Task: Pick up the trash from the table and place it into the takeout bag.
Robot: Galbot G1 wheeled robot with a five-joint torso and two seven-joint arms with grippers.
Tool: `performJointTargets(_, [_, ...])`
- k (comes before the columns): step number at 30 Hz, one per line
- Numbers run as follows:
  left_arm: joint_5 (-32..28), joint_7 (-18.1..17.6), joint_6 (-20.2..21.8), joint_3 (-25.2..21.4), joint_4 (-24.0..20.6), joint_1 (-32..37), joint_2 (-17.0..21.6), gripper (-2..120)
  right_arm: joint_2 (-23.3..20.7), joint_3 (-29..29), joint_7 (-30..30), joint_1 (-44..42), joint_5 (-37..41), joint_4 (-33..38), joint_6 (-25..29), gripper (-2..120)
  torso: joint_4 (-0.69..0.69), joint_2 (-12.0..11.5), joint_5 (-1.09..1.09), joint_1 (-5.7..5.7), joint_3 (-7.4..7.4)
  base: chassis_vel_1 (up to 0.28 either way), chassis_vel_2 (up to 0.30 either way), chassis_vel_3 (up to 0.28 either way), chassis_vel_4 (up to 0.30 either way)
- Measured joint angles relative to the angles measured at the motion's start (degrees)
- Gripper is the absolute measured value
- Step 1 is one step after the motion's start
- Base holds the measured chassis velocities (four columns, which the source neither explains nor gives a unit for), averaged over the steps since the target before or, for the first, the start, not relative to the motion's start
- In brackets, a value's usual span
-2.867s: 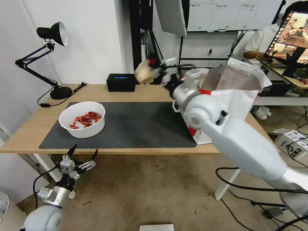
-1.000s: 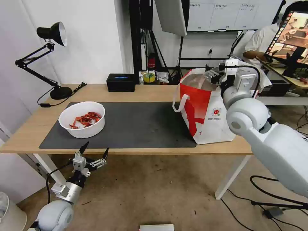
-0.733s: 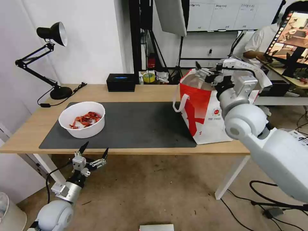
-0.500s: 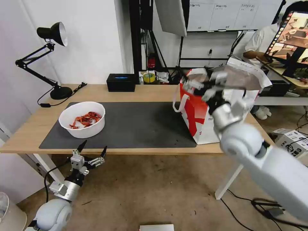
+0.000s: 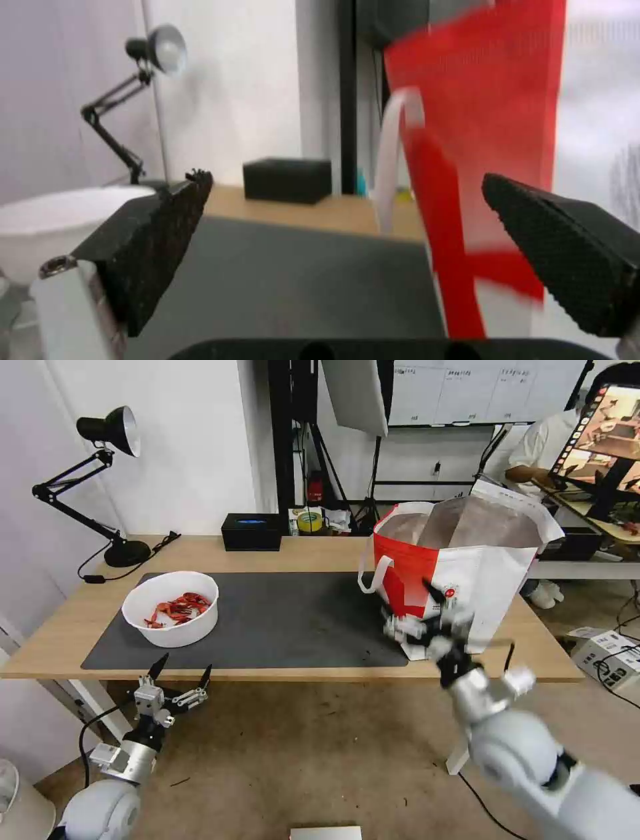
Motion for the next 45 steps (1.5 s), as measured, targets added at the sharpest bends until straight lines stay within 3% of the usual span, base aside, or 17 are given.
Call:
performJointTargets(11, [-0.12, 0.14, -0.36, -0.36, 0.64, 0.46, -0.08, 100, 4.15, 0.48, 2.47, -9.06, -6.69, -3.33, 1.40, 100, 0.01, -0.01, -0.01, 0.01, 0.00, 0.000, 0.000, 0.000, 0.000])
performJointTargets(33, [-0.24, 0.32, -0.98, -1.58, 0.92, 1.90, -0.35, 100, 5.06, -1.69, 4.82, -9.46, -6.83, -5.06, -0.19, 100, 0.01, -0.01, -0.01, 0.01, 0.01, 0.000, 0.000, 0.000, 0.000])
performJointTargets(39, [-2.71, 0.14, -0.02, -3.28, 0.21, 0.78, 2.22, 100, 5.04, -1.71, 4.82, -9.40, -6.78, -5.03, -0.22, 100, 0.01, 0.00, -0.01, 0.01, 0.01, 0.000, 0.000, 0.000, 0.000])
performJointTargets(43, [-6.50, -1.18, 3.08, -5.09, -0.75, -1.88, 6.23, 100, 5.03, -1.72, 4.83, -9.37, -6.74, -5.02, -0.24, 100, 0.01, -0.01, -0.01, 0.01, 0.01, 0.000, 0.000, 0.000, 0.000])
performJointTargets(45, [-8.75, -3.46, 6.40, -5.24, -1.37, -4.43, 9.18, 100, 5.02, -1.72, 4.83, -9.35, -6.72, -5.01, -0.25, 100, 0.01, -0.01, -0.01, 0.01, 0.01, 0.000, 0.000, 0.000, 0.000])
